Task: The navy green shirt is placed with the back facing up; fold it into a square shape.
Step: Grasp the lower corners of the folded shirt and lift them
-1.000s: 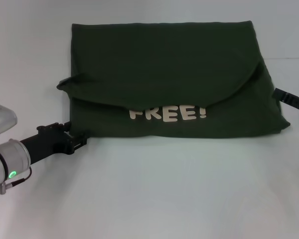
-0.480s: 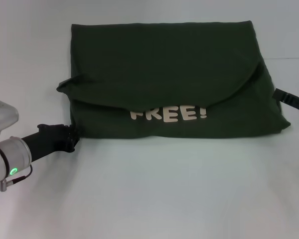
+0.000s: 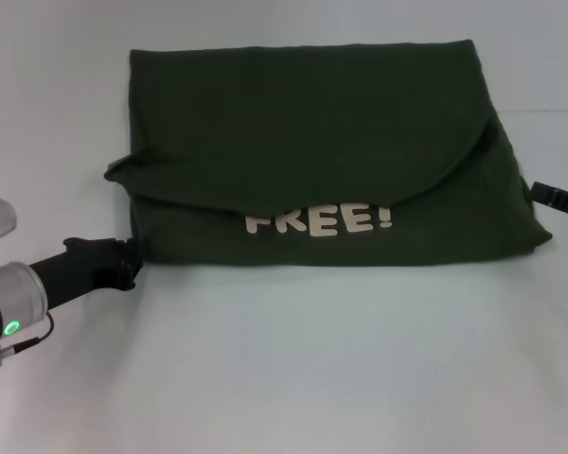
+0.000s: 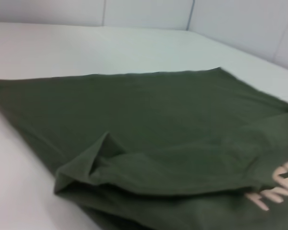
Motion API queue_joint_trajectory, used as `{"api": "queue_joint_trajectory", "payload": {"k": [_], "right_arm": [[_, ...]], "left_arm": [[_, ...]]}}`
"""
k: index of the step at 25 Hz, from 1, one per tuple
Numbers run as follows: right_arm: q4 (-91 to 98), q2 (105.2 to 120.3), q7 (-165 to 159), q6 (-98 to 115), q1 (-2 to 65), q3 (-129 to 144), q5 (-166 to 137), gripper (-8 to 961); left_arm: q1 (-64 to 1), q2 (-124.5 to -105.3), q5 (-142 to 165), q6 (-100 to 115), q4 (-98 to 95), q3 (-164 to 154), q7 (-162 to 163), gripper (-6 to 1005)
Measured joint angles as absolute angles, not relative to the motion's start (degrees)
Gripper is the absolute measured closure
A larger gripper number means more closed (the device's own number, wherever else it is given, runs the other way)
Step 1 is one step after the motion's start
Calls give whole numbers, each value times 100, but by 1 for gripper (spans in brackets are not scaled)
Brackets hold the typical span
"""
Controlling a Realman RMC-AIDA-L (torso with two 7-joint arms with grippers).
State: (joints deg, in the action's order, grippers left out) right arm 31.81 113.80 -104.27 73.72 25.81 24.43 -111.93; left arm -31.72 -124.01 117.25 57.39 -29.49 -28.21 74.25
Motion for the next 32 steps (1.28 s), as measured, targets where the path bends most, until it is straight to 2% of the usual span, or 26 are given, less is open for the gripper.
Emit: {"api": "queue_joint_trajectory", "payload": {"k": [5, 9, 16, 21, 26, 32], "right_arm": [[3196, 11069, -11358, 7443, 2668, 2444, -11781, 250], [3270, 10935, -11843, 7446, 2760, 2449, -12221, 251], [3400, 11052, -11969, 7066, 2944, 2529, -12520, 252], [3358, 11250, -11963, 6463, 3059, 2887, -12553, 253], [3344, 11333, -11959, 6164, 3091, 3048, -12556, 254], [3228, 11376, -11950, 5902, 3152, 3168, -12560, 316]], "left_arm": [[-3038, -12401, 11725, 6179, -3139, -2864, 7632, 962], [-3008, -12402, 11725, 6189, -3186, -2866, 7676, 963], [-3021, -12397, 11724, 6149, -3185, -2866, 7679, 963], [-3031, -12393, 11724, 6133, -3182, -2865, 7681, 962], [-3032, -12392, 11724, 6088, -3187, -2865, 7682, 962], [-3033, -12392, 11724, 6057, -3167, -2865, 7682, 963]]}}
